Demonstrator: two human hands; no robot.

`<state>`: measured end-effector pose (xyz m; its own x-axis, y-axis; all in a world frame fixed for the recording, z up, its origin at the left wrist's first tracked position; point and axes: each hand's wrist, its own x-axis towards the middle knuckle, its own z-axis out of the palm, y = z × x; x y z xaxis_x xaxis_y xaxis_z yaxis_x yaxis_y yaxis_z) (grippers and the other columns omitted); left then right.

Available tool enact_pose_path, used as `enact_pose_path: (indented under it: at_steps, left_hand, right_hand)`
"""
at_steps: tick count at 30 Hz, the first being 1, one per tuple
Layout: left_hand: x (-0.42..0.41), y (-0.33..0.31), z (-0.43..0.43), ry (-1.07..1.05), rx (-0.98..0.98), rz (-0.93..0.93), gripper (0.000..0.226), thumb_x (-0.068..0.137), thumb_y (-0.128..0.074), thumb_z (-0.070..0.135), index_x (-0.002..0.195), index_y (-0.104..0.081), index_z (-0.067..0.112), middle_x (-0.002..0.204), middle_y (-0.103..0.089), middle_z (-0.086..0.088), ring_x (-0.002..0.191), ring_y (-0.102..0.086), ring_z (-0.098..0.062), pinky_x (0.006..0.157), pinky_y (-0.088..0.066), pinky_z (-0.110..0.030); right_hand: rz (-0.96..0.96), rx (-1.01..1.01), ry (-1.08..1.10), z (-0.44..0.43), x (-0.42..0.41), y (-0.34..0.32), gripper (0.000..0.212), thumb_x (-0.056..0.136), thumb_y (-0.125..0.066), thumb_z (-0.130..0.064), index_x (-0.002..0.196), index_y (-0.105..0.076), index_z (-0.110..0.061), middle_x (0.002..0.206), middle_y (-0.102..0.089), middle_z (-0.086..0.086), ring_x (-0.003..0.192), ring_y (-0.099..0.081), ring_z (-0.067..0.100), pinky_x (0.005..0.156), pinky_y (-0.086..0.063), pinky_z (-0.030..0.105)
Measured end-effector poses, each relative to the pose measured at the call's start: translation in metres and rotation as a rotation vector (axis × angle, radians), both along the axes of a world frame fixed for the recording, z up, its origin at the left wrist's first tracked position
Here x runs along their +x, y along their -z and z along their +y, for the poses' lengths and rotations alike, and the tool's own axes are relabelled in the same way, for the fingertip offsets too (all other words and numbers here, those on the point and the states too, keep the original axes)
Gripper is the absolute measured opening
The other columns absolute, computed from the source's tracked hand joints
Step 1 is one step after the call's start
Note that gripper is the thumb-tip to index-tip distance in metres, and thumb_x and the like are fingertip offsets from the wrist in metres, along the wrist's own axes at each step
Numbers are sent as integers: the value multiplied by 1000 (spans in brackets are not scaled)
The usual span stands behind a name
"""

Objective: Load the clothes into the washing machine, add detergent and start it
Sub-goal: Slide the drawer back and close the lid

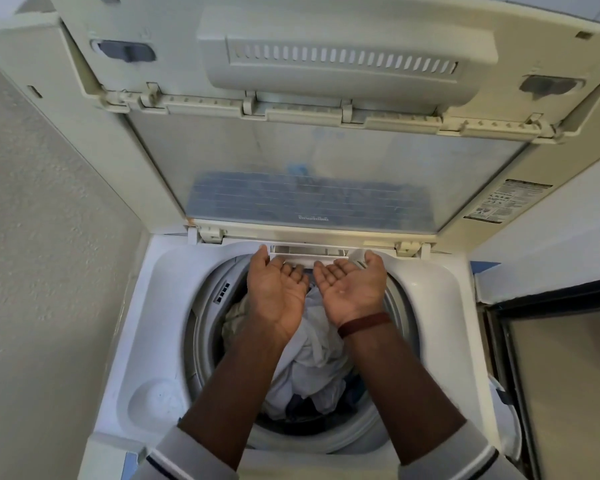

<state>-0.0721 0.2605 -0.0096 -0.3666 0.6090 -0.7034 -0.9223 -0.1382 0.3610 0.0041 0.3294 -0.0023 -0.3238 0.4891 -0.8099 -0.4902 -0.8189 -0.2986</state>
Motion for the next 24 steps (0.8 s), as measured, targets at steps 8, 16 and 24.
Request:
enact_pose_path:
  at_steps: [8,16,24]
  left_hand:
    - [-21,-3,-2,111,86,34,76,95,-30,55,145,-26,-1,148,-36,-22,137,-38,-31,115,-26,-43]
    - [1,-26,-56,723,-305,865,41,105,-31,28,135,-45,4,147,-38,-14,130,-48,-19,102,-36,-22]
    - [41,14,-131,1118,-638,2132,73,99,-32,44,152,-1,5,159,8,-16,148,6,-29,119,-8,-47]
  right_hand:
    - [3,46,-76,6,1,-1,73,96,-25,-49,149,-24,1,156,-26,21,142,-32,35,117,-23,44]
    - [-630,799,-674,-43,47,9,55,93,-44,-50,130,-58,-12,137,-57,10,127,-51,26,108,-38,39]
    - [-1440,1530,-1119,-109,101,28,81,88,-16,-58,154,-16,-13,162,-13,10,150,-12,26,121,-19,42]
